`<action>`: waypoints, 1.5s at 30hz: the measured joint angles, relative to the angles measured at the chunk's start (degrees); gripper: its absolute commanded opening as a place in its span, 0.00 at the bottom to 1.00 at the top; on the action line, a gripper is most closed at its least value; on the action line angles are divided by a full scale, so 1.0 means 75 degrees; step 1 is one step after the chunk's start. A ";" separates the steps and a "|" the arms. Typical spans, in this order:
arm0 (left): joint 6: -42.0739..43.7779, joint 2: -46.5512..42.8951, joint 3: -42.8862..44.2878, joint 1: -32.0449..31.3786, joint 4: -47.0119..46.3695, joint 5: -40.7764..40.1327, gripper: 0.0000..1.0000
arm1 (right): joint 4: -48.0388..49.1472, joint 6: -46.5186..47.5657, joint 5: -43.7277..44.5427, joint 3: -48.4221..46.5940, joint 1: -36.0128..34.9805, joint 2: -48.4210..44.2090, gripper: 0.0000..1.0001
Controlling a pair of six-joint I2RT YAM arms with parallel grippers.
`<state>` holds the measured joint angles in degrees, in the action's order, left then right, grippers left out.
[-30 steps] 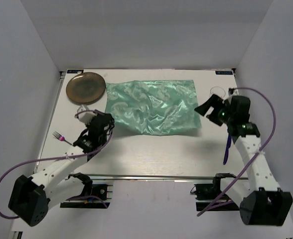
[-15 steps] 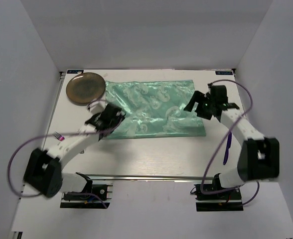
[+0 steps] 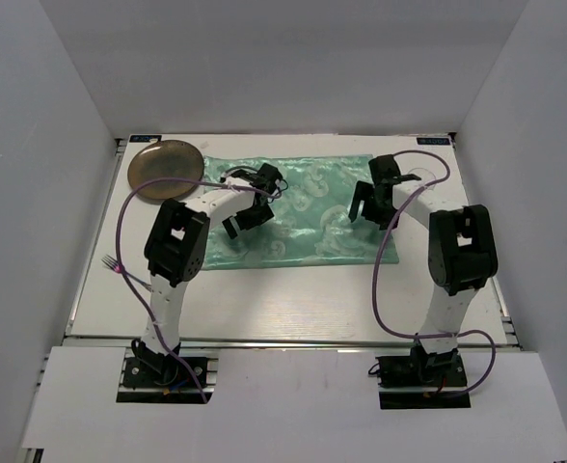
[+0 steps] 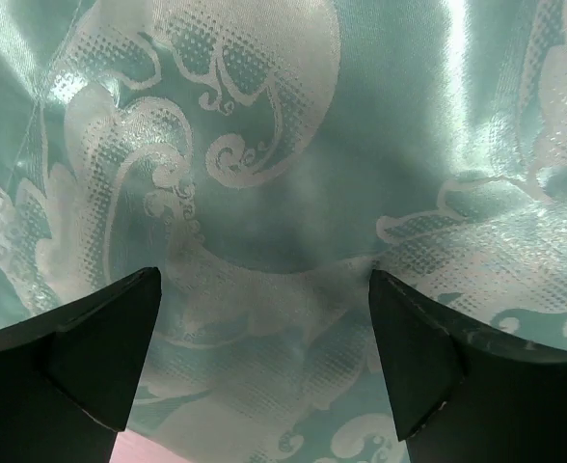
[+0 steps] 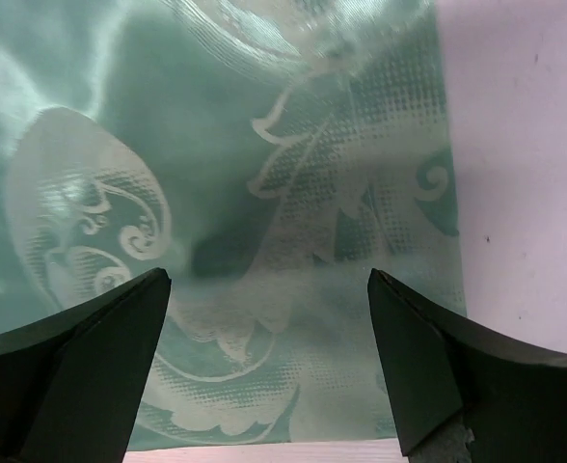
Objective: Set the dinner table for one person
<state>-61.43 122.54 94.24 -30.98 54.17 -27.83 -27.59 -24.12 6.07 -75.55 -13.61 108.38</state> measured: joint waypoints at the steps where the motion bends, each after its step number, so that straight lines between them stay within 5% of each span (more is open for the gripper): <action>1: 0.0067 0.0020 0.0061 0.0009 0.0070 0.0009 0.98 | -0.0012 -0.0050 0.0061 0.0064 -0.0006 0.0000 0.89; 15: 0.1166 0.0382 0.0443 0.0076 -0.0458 0.0927 0.98 | 0.0344 -0.0775 0.0991 0.1845 0.0224 -0.0962 0.89; 25: 0.0816 -0.0475 -0.0962 0.0032 -0.1172 0.1035 0.98 | 0.0268 -0.0758 0.0682 0.1798 0.0565 -0.0994 0.89; 45: 0.0784 -0.0399 -0.0577 0.0096 -0.0376 0.0979 0.98 | 0.0111 -0.0717 0.0169 0.1722 0.0615 -0.1020 0.89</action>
<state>-55.55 119.55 89.91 -30.26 51.35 -20.49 -26.76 -29.50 7.33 -62.63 -8.99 100.73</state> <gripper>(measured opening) 0.981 0.890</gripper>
